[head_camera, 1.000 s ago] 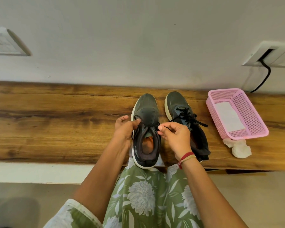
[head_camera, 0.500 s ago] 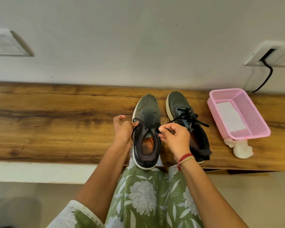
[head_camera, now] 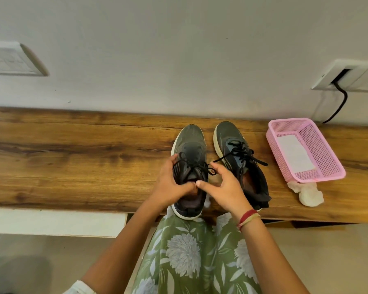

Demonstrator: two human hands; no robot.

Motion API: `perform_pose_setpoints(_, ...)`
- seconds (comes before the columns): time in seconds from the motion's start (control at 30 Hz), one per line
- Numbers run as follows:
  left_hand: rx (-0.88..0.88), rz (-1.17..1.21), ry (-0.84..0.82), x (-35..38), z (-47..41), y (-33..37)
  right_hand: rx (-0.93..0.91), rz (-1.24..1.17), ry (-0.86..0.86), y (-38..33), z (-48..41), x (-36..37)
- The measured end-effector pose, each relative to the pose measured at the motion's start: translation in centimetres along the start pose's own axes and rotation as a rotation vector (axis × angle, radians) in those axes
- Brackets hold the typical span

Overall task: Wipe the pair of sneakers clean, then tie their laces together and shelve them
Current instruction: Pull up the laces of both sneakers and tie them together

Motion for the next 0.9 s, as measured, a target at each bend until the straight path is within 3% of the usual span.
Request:
perform_pose_setpoints(0.1,0.058,-0.403,0.013,1.0,-0.1,0.7,-0.011,0.285,-0.064,-1.1,0.0,1.7)
perform_pose_setpoints(0.27,0.073,-0.724,0.260,0.1,-0.8,3.2,-0.084,0.663,0.118,-3.6,-0.3,1.9)
perform_pose_setpoints(0.53,-0.028,-0.375,0.289,-1.0,-0.1,0.7,-0.057,0.612,0.176,-2.7,-0.3,0.5)
perform_pose_setpoints(0.73,-0.108,-0.360,0.259,-0.6,0.3,0.6,-0.017,0.511,0.167,-1.8,-0.3,0.4)
perform_pose_setpoints(0.83,-0.052,-0.370,0.199,-0.4,1.1,1.2,-0.084,0.400,0.088,-1.4,1.2,0.6)
perform_pose_setpoints(0.9,0.000,-0.382,0.215,-0.8,1.9,2.3,-0.127,0.314,0.125,-1.7,2.8,-0.7)
Point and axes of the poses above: each hand's wrist, its own z-axis away from the middle knuckle, its own x-axis out of the palm, y = z × x, the point moved 10 cm from there along -z, towards the middle knuckle, and after that the axes turned 1 degree about z, right-handed, at the moved point
